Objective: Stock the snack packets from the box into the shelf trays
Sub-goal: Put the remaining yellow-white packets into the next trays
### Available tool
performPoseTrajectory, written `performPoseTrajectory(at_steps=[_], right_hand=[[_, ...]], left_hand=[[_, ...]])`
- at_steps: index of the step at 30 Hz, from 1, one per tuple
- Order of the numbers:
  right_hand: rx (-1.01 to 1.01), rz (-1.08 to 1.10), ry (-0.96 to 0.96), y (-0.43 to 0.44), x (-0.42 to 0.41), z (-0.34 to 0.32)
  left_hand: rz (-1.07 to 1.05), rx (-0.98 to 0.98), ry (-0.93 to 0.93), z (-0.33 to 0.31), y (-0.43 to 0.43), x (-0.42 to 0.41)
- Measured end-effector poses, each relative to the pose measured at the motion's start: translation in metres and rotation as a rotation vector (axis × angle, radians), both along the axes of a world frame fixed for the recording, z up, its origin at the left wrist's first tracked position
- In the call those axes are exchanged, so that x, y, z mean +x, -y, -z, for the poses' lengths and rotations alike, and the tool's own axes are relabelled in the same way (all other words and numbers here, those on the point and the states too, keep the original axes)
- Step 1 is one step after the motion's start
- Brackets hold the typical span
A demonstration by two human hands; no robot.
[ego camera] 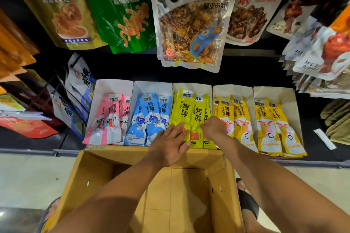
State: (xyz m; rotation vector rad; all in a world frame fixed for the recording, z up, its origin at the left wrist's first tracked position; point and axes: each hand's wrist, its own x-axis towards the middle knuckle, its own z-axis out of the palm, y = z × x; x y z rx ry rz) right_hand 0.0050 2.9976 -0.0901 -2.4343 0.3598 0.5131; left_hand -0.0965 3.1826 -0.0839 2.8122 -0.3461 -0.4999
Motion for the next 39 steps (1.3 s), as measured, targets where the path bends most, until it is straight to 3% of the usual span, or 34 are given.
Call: performPoseTrajectory(at_steps=[10, 19, 26, 34, 39], right_hand=[[0.347, 0.232, -0.077, -0.007, 0.005, 0.001], [0.202, 0.128, 0.072, 0.009, 0.013, 0.001], [0.251, 0.085, 0.049, 0.024, 0.011, 0.007], [-0.351, -0.692, 0.331, 0.024, -0.012, -0.007], [-0.567, -0.813, 0.221, 0.021, -0.014, -0.007]], left_hand=[[0.001, 0.000, -0.042, -0.001, -0.001, 0.000], [-0.016, -0.008, -0.045, -0.003, -0.001, 0.000], [-0.012, 0.008, -0.061, -0.004, 0.000, 0.001], [-0.002, 0.021, -0.067, -0.004, -0.001, 0.000], [-0.030, -0.041, 0.004, -0.004, -0.003, 0.010]])
